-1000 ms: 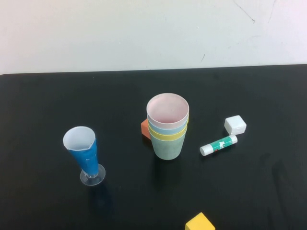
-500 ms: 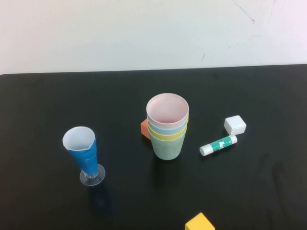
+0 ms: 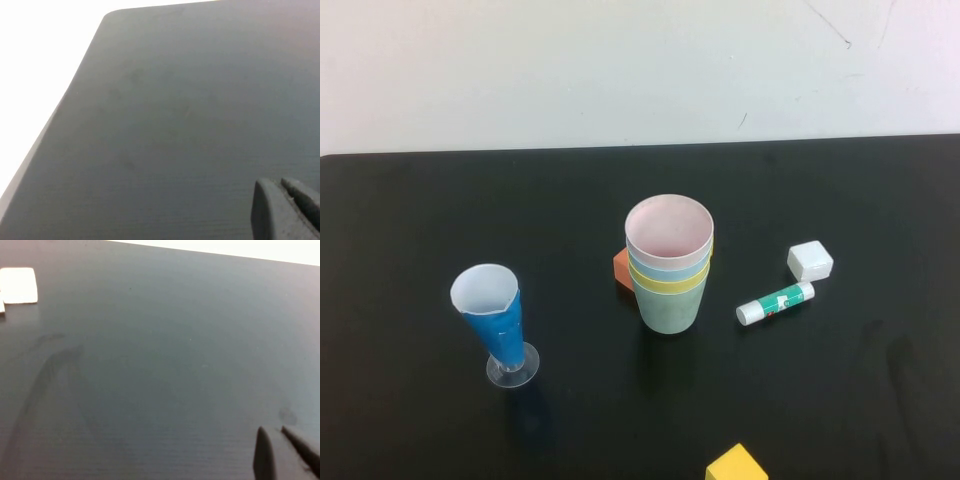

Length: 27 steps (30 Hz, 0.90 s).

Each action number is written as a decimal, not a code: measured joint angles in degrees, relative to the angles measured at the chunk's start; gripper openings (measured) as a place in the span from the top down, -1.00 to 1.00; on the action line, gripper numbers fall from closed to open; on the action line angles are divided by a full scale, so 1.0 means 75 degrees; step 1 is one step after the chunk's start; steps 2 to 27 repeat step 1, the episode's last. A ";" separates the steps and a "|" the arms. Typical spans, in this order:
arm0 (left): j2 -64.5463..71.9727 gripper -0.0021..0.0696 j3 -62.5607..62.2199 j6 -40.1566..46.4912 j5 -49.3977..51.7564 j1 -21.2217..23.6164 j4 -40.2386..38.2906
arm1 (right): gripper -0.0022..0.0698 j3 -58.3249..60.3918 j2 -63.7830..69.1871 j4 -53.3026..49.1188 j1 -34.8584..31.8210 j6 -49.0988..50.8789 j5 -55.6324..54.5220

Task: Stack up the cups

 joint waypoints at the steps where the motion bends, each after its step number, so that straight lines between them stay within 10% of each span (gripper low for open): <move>1: 0.0000 0.95 0.0000 0.0000 0.0000 0.0000 0.0000 | 0.91 0.0000 0.0000 0.0000 0.0000 0.0000 0.0000; 27: 0.0000 0.95 0.0000 0.0000 0.0000 0.0000 0.0000 | 0.91 0.0000 0.0000 0.0000 0.0000 0.0000 0.0000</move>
